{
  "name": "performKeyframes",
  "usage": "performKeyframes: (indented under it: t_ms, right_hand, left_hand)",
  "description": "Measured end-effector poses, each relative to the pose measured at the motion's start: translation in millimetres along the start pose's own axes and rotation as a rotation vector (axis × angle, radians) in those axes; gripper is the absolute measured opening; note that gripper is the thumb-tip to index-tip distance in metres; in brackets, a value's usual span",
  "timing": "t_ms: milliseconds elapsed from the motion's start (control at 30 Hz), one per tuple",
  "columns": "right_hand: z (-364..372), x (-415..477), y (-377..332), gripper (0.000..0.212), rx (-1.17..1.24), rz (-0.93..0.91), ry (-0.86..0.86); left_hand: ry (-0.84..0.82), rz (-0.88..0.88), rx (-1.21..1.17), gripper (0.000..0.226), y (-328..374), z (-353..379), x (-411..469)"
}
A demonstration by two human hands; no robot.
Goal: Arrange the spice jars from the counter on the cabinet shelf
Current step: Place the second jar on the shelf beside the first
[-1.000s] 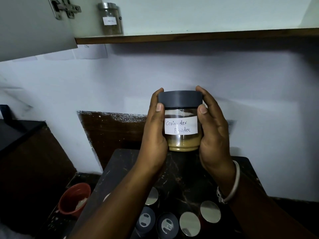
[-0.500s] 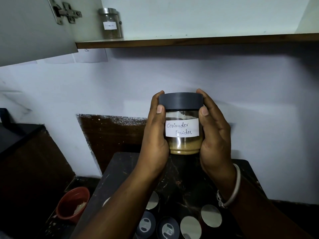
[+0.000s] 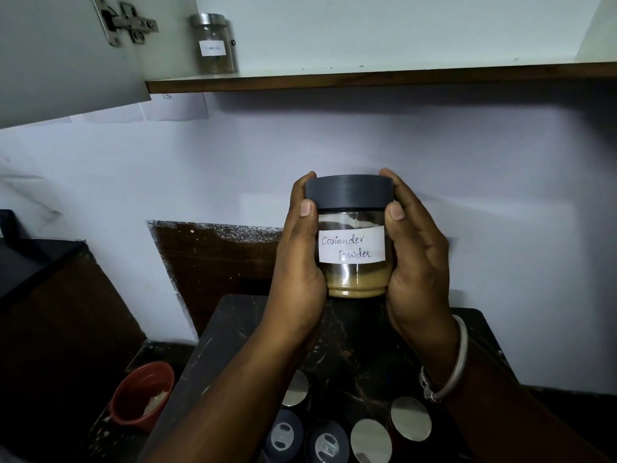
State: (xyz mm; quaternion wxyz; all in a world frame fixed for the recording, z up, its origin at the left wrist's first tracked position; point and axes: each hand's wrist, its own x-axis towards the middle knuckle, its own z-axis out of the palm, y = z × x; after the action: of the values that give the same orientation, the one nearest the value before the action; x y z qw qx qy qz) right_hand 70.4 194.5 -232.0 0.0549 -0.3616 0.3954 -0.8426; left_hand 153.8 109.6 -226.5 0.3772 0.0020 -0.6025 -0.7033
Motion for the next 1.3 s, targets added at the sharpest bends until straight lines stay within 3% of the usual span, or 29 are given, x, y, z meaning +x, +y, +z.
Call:
performKeyframes:
  t_ms: [267,400,500,700,800,900,967,1033,1133,1300]
  right_hand:
    - [0,8,-4,0.045,-0.067,0.026,-0.085]
    - [3,34,-26,0.077,-0.37,0.07,-0.229]
    - [13,70,-49,0.084,-0.665,-0.018,-0.224]
    - [64,170,-81,0.069,-0.799,-0.281,-0.333]
    - [92,229,-78,0.056,-0.89,-0.328,-0.277]
    - [115,284,-58,0.051,-0.978,-0.312,-0.272]
    - [125,312,-35,0.052,-1.086,-0.269,-0.318]
    - [132,335,-9,0.051,-1.199,-0.196,-0.367]
    - [139,360,27,0.047,-1.306,-0.108,-0.427]
    - [177,418,84,0.05,-1.366,-0.069,-0.48]
  left_hand:
    - [-0.009,0.052,0.064,0.053,5,-3,9]
    - [-0.013,0.137,0.12,0.046,19,-7,36]
    - [-0.04,0.209,0.151,0.046,41,-8,72]
    - [-0.128,0.312,0.262,0.044,95,-28,172]
    - [-0.02,0.36,0.52,0.05,109,-51,236]
    - [0.155,0.483,1.052,0.048,112,-91,298]
    - [0.143,0.419,1.444,0.044,100,-118,322]
    - [0.187,0.351,1.668,0.046,74,-136,331]
    - [0.295,0.34,1.769,0.052,53,-139,324]
    - [0.434,0.575,1.731,0.05,45,-151,339]
